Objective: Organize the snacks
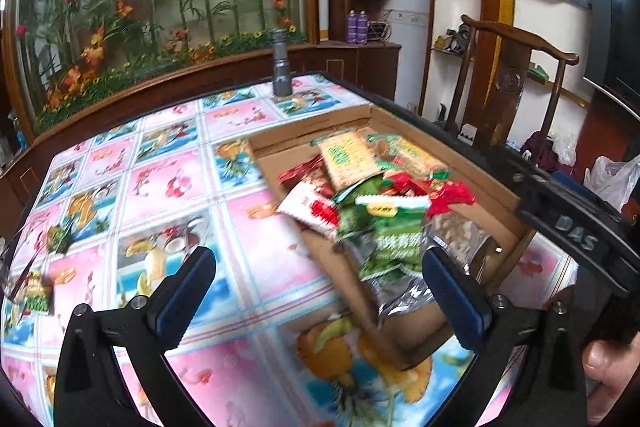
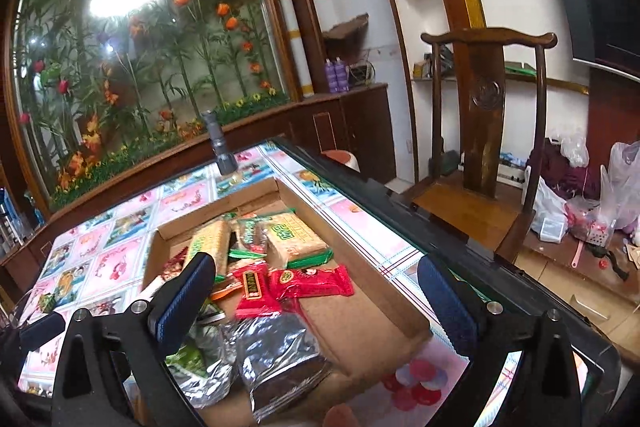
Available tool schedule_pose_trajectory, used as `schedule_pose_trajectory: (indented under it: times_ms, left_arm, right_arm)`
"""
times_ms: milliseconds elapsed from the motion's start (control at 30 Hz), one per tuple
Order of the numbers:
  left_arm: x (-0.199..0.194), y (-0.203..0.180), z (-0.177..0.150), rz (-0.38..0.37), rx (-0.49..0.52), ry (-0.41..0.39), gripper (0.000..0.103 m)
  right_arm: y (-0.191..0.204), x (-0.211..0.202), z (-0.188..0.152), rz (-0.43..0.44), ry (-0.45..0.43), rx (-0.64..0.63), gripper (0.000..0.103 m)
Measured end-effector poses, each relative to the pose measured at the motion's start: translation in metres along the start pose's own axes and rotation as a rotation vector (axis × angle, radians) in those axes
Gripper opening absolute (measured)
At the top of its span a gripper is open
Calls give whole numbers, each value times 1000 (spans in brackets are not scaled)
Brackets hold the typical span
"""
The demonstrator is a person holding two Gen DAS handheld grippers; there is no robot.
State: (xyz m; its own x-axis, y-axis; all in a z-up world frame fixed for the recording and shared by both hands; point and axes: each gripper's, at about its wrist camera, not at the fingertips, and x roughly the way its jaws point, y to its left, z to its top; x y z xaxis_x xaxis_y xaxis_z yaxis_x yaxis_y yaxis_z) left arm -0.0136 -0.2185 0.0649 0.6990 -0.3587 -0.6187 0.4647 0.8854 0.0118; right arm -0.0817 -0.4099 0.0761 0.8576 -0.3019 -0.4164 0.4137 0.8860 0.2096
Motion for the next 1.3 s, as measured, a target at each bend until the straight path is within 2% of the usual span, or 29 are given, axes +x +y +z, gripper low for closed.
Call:
schedule_pose_trajectory:
  times_ms: [67, 167, 233, 333, 400, 500, 933, 1300]
  left_arm:
    - [-5, 4, -4, -12, -10, 1, 103]
    - [-19, 11, -10, -25, -23, -39, 103]
    - [-26, 14, -16, 23, -17, -69, 103]
    - [-28, 11, -18, 78, 21, -49, 103]
    - [-29, 7, -20, 167, 59, -63, 103]
    - [-29, 5, -21, 227, 88, -74, 103]
    - [-22, 16, -20, 222, 47, -17, 103]
    - [-18, 16, -22, 224, 49, -4, 103]
  right_arm:
    - [0, -9, -4, 4, -18, 6, 102]
    - [-6, -15, -8, 27, -11, 65, 102]
    - [-11, -15, -9, 40, -7, 103, 102]
    - [-12, -16, -11, 54, 7, 122, 102]
    - [-10, -17, -13, 76, 21, 127, 102]
    - [-8, -20, -16, 116, 29, 146, 102]
    - [-10, -12, -20, 140, 73, 185, 102]
    - [-9, -20, -18, 137, 35, 175, 102]
